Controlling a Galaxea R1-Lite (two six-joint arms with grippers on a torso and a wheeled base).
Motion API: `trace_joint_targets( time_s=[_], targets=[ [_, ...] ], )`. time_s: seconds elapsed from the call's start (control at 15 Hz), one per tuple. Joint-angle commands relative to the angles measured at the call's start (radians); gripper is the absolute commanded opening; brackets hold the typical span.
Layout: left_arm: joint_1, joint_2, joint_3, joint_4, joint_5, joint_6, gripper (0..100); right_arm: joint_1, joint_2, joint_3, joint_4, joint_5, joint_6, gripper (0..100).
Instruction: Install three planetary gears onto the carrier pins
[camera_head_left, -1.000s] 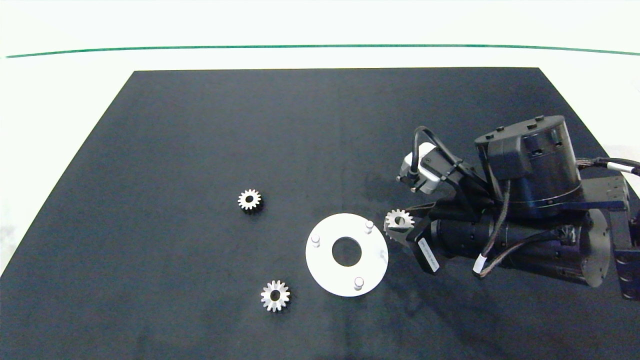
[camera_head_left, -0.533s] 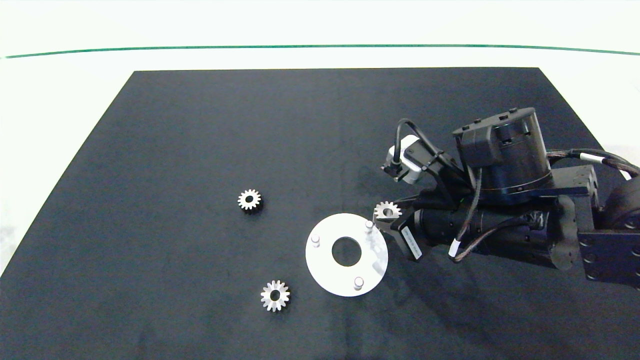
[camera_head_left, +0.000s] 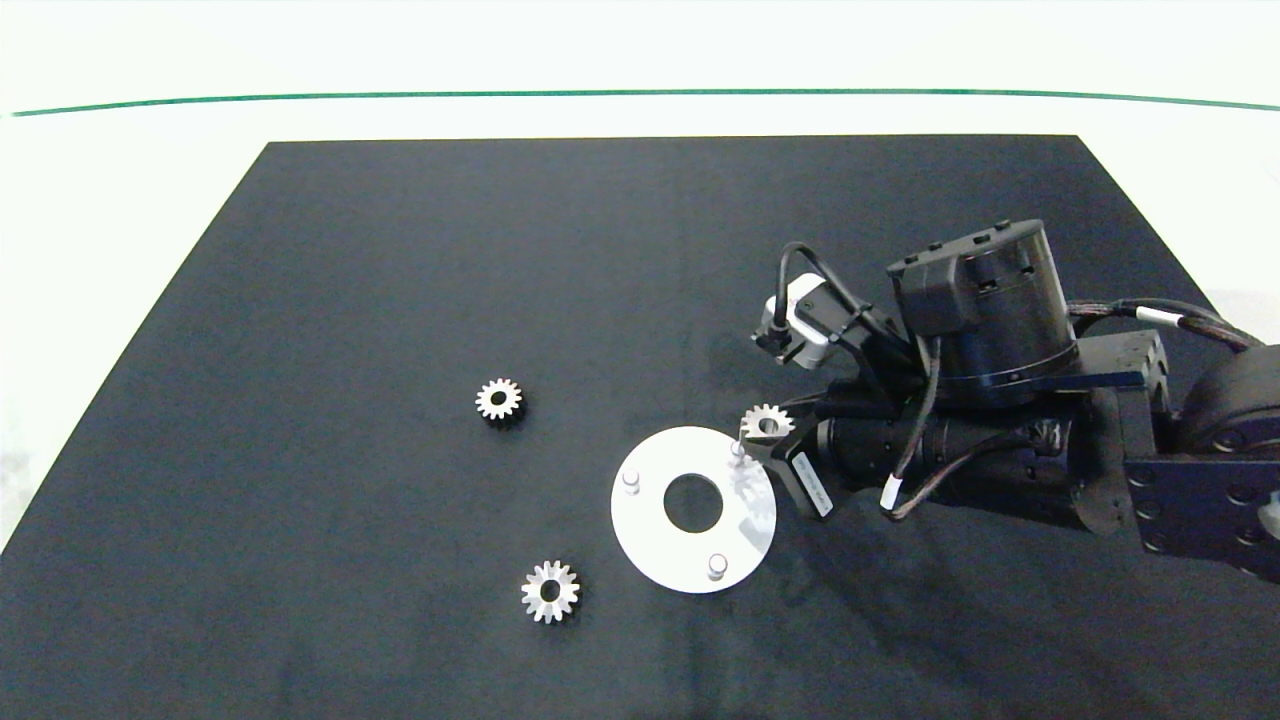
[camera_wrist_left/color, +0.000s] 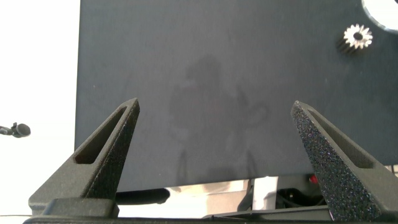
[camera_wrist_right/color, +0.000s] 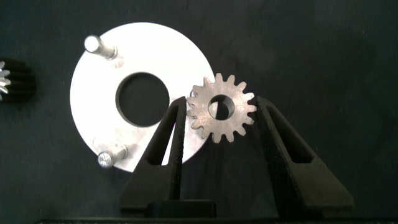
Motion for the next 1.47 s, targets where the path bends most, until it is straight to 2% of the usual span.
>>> trace_joint_targets(
  time_s=[0.07, 1.47],
  targets=[
    [0.0, 0.003, -0.009, 0.004, 0.001, 0.0, 100, 0.004, 0.013, -0.018, 0.0, -0.001, -0.002, 4],
    [0.0, 0.005, -0.029, 0.004, 0.001, 0.002, 100, 0.015, 0.047, -0.03, -0.003, 0.002, 0.004, 4]
  ],
)
